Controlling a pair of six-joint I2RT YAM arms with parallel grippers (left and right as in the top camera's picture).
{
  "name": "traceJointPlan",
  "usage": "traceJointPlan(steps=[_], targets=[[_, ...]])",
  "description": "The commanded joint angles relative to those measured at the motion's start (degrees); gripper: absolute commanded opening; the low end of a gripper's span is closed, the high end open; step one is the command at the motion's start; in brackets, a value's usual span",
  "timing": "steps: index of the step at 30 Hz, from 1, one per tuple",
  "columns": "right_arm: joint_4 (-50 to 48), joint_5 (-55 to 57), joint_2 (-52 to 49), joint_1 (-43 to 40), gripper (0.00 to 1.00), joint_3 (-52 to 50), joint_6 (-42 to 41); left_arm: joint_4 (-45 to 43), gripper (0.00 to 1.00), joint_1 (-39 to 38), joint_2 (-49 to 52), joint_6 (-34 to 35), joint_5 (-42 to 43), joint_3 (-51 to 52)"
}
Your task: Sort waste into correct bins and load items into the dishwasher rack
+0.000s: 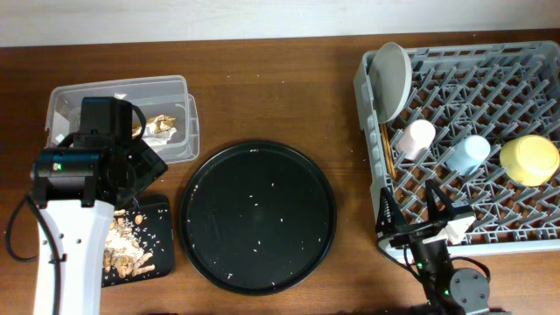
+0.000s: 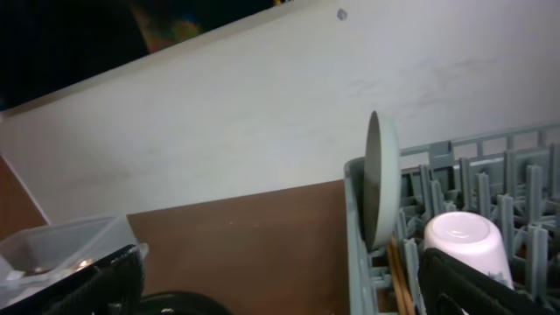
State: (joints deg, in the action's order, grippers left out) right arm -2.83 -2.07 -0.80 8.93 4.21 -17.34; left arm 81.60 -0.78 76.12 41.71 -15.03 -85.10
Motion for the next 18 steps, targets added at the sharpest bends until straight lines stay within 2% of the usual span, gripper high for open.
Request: traceJointPlan(steps=[1,5,8,13,18], targets=[[-3.4,-0.3,0.6,-1.2,0.98,-2.6,0.7,-0.1,0.99,0.3,-0.2,0.7,-0.2,-0.9],[-6.7,-0.3,0.6,-1.2,0.98,-3.9,2.7,-0.1,0.99,0.3,-0.2,0.7,-0.2,-0.9],[-6.5,-0.3,0.6,-1.2,0.98,-3.9,7.4,-0.1,0.99,0.3,-0.2,0.7,-0.2,-0.9],[0.2,-0.3,0.6,-1.2,0.98,-3.9,13.4,0.0,0.99,0.3,-0.2,0.7,-0.2,-0.9],[7.4,0.3,0.6,-1.2,0.98,-3.9,13.9,-0.1,0.99,0.3,-0.2,0.7,-0.2,-0.9]])
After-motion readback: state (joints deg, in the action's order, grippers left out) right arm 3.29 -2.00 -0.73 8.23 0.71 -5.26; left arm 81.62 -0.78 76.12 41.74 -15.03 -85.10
